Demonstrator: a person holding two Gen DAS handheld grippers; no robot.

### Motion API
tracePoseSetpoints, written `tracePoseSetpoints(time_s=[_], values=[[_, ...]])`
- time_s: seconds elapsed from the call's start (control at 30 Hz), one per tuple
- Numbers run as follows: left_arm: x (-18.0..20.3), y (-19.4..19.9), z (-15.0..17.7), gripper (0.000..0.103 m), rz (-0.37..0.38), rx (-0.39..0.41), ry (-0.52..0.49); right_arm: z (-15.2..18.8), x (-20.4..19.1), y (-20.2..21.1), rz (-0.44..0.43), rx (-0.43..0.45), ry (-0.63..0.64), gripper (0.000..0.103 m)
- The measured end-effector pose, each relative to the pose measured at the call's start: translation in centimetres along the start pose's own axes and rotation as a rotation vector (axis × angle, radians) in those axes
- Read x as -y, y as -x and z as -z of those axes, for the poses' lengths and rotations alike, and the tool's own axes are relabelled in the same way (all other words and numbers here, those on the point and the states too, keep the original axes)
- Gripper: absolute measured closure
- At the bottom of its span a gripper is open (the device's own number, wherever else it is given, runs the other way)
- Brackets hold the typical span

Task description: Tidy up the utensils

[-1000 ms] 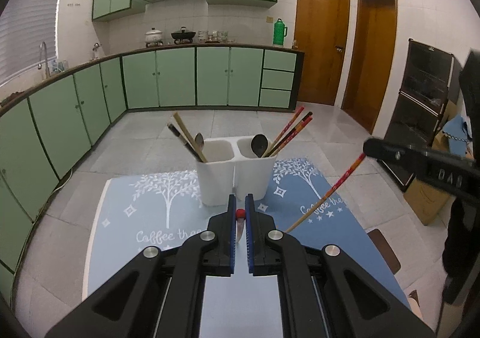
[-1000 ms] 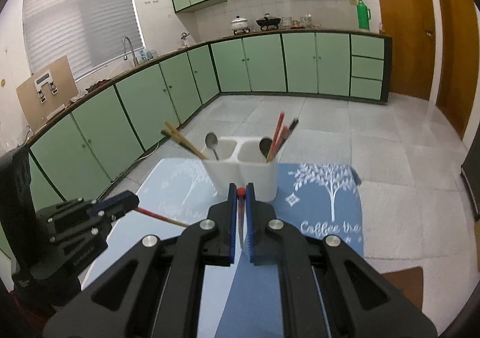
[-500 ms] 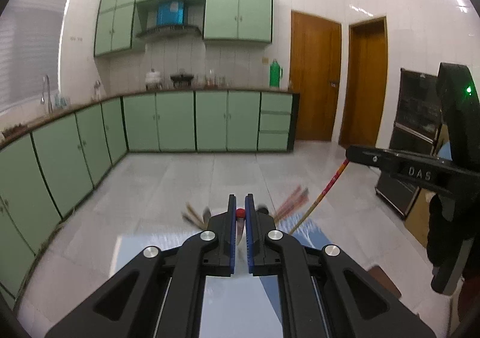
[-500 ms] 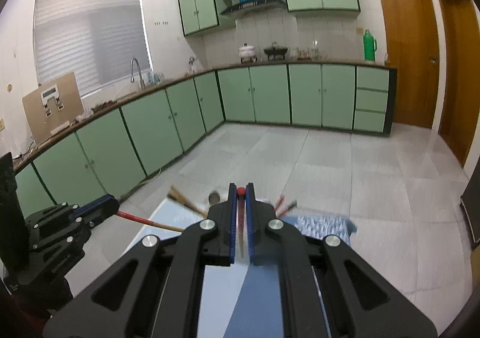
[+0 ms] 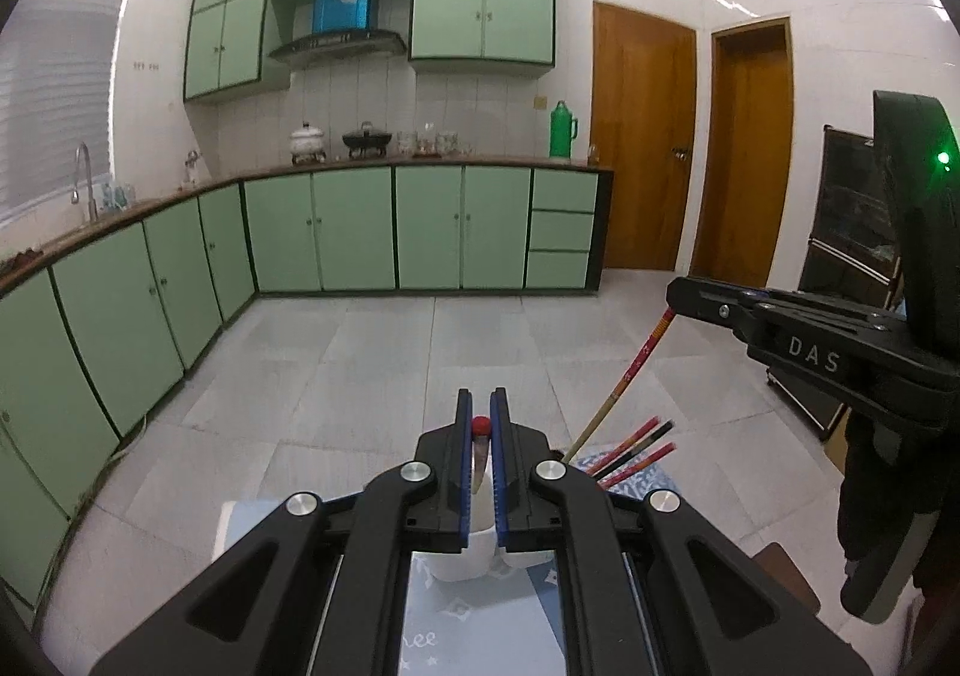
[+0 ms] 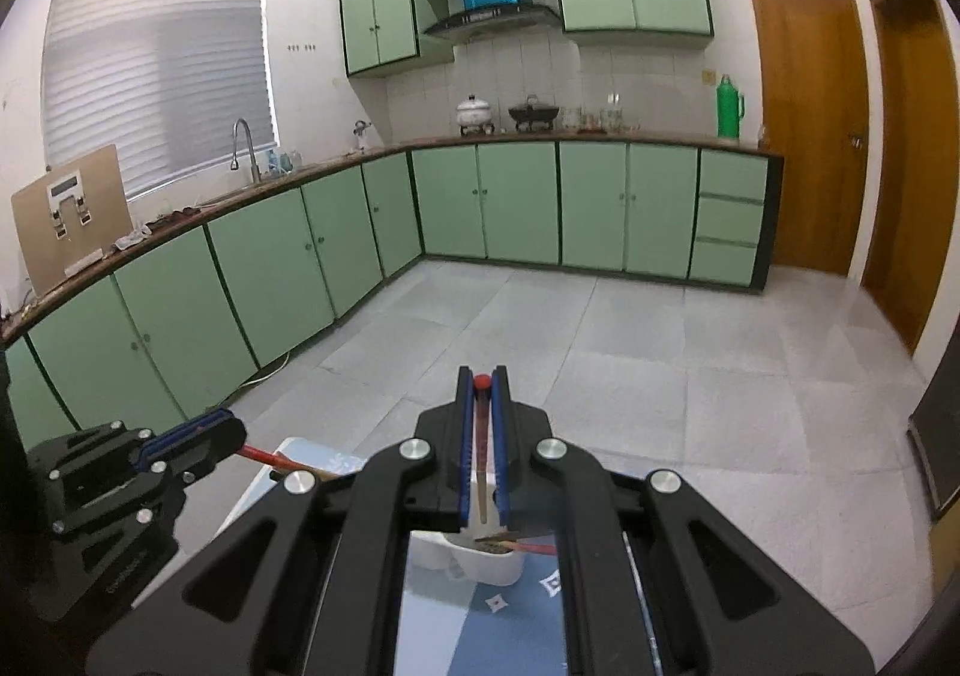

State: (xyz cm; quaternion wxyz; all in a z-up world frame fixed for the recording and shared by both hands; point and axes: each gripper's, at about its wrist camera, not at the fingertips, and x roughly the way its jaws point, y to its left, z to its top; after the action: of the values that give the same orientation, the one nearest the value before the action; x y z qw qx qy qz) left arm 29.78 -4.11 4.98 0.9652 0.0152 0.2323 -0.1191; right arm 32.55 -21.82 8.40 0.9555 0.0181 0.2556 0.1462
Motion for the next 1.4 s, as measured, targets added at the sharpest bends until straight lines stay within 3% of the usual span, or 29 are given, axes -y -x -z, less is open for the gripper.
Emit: tracePoseSetpoints(time_s=[0.17, 0.33, 0.5, 0.57, 0.67, 1.0, 1.17, 1.4], values=[[-0.7, -3.3, 0.9, 0.097, 0.001, -0.052, 0.014, 1.6, 0.5, -3.2, -0.013, -0.068, -0.010, 0.097], [-1.3, -4.5, 2.0, 0.095, 0.006, -0.077, 0.041, 2.5, 0.7, -4.0, 0.003, -0.075, -0.019, 0.082], [-1.5, -2.8, 2.5, 0.081, 0.004, -0.055, 0.046, 2.8, 1.7, -1.9, 0.018, -0.025, -0.056, 0.068], [-1.5, -1.6, 2.9, 0.067, 0.000, -0.038, 0.047, 3.2, 2.2, -0.6, 0.030, -0.006, -0.067, 0.063], [-1.4, 0.4, 3.7, 0.058, -0.015, -0.014, 0.039, 4.1, 2.8, 1.5, 0.046, 0.017, -0.076, 0.053], [-1.0, 5.8, 7.5, 0.038, -0.046, -0.002, 0.062, 10.7, 2.8, 7.5, 0.071, 0.016, -0.088, 0.013], [-0.1, 7.6, 9.6, 0.025, -0.059, -0.020, 0.056, 14.0, 1.7, 9.6, 0.047, -0.020, -0.088, 0.008], [1.3, 10.6, 12.1, 0.018, -0.068, -0.035, 0.049, 17.0, -0.6, 12.3, 0.044, -0.047, -0.052, 0.007]])
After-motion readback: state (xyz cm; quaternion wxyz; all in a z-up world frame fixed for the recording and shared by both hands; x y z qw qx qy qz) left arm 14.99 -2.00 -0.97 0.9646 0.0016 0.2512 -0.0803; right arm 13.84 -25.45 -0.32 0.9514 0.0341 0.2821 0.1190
